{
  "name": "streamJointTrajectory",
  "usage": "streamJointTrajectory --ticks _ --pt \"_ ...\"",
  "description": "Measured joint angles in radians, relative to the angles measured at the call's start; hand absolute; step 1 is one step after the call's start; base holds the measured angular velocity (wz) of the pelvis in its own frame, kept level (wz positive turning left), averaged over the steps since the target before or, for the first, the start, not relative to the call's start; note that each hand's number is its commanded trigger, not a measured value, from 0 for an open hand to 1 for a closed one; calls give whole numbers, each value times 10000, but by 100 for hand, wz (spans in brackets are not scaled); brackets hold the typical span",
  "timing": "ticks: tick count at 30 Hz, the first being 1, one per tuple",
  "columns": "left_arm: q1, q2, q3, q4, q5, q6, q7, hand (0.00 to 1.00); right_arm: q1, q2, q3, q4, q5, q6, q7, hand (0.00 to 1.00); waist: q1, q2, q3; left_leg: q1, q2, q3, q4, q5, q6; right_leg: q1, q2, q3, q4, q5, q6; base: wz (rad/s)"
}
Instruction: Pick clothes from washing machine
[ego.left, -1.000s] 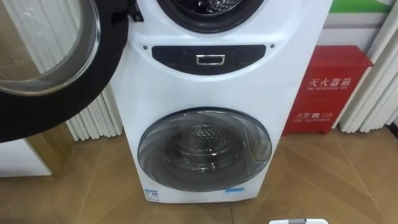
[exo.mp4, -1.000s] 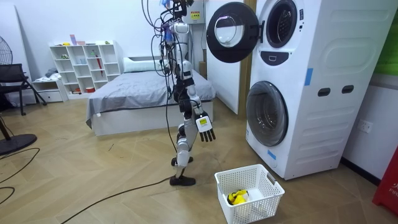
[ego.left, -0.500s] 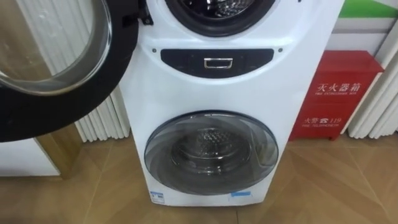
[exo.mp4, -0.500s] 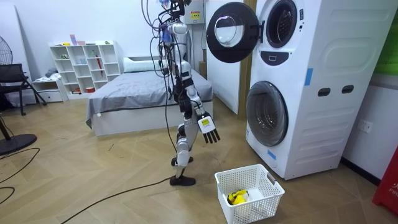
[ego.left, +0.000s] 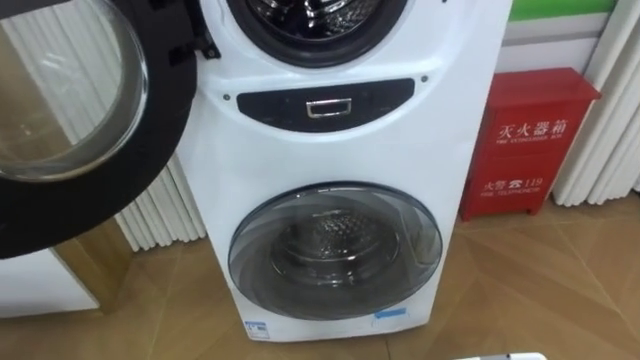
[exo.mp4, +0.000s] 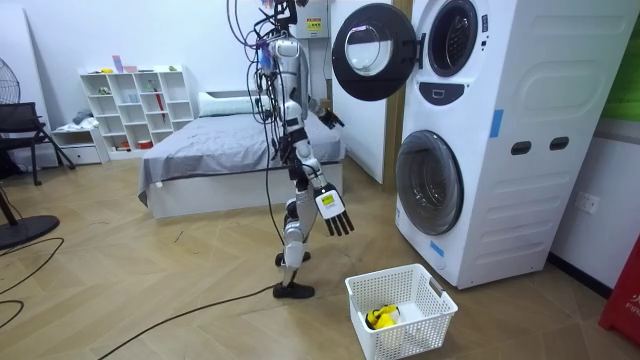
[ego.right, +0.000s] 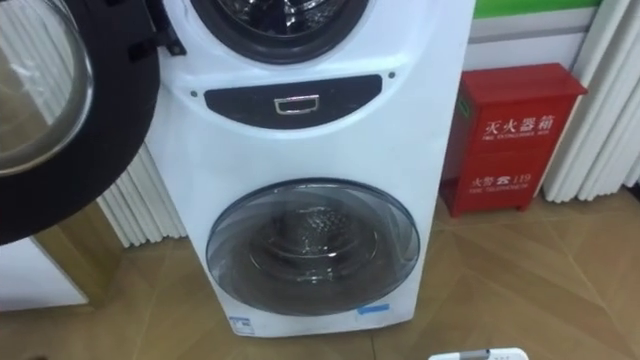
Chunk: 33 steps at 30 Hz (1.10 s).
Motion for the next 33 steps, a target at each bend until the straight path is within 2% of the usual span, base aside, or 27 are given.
streamJointTrajectory --ticks 5,10,11,13,15,16,18,21,22,24,27,28,29,30,31,33 --pt "-11 289 1 -1281 -71 19 2 0 337 -56 2 -615 -297 -28 -38 0 9 92 11 59 0 2 -88 0 0 6 2 10 -25 6 7 -2" --pt "-220 504 5 -2613 1 30 27 0 615 -48 0 -702 -733 -54 -33 0 12 200 -42 56 -12 -51 -102 0 0 14 -2 9 -22 7 10 1" --pt "-238 557 41 -2945 26 180 116 0 658 -37 -2 -838 -842 -35 -9 0 9 210 -44 59 -10 -53 -110 0 0 19 -2 5 -23 7 10 0" --pt "-239 570 29 -3096 230 429 260 0 663 -33 -1 -1021 -876 10 90 0 -19 235 -18 41 -10 -91 -103 0 0 29 -1 -17 -23 7 10 5" --pt "-248 574 -101 -3662 300 825 421 0 642 -23 5 -1057 -874 20 190 0 -104 156 -1 -58 -41 -351 -63 6 10 74 -9 -124 -22 12 15 27" --pt "-248 574 -154 -3784 308 894 441 0 639 -22 5 -1055 -892 20 203 0 -105 141 1 -92 -48 -408 -52 11 15 74 -9 -110 -23 16 22 32" --pt "-254 575 -429 -4261 306 1024 597 0 537 -20 12 -1067 -996 22 354 0 -123 38 69 -269 -64 -573 86 12 18 8 -12 -136 -22 24 33 25" --pt "-256 575 -620 -4738 312 1035 841 0 345 7 29 -1075 -1194 18 401 0 -104 -43 151 -528 -72 -672 177 35 42 -162 -6 -48 -30 75 59 17" --pt "-256 574 -637 -4809 389 1092 897 0 318 19 41 -1071 -1199 9 405 0 -122 -53 155 -560 -80 -707 213 35 42 -167 -5 -32 -35 78 58 21" --pt "-258 574 -826 -5309 766 1466 1176 0 320 23 68 -1072 -1228 -70 548 0 -262 -104 183 -721 -139 -983 302 40 52 -172 -19 105 -32 91 71 36" --pt "-288 574 -854 -5633 1069 1623 1350 0 353 80 69 -1071 -1352 -61 638 0 -235 -156 203 -888 -164 -1064 360 41 55 -270 -17 317 -37 113 98 13" --pt "-301 574 -851 -5764 1200 1772 1430 0 350 92 64 -1071 -1347 -57 658 0 -234 -156 203 -950 -164 -1088 393 42 56 -305 -16 322 -38 135 99 13" --pt "-305 574 -880 -6148 1432 2191 1550 0 354 98 56 -1070 -1344 -39 739 0 -235 -144 211 -1051 -164 -1160 407 48 66 -360 -5 363 -50 189 84 17" --pt "-305 574 -968 -6364 1845 2454 1564 0 348 100 31 -1064 -1401 28 837 0 -210 -140 214 -1098 -172 -1178 407 64 93 -392 -5 509 -46 223 74 18" --pt "-305 574 -1008 -6462 2089 2565 1558 0 344 105 26 -1065 -1439 59 874 0 -189 -138 215 -1110 -181 -1198 406 68 99 -394 -7 558 -48 233 79 17" --pt "-305 573 -1118 -6997 2877 3135 1456 0 322 146 -8 -1062 -1674 67 1042 0 -174 -135 222 -1221 -214 -1326 414 92 140 -423 -18 590 -94 316 89 22"
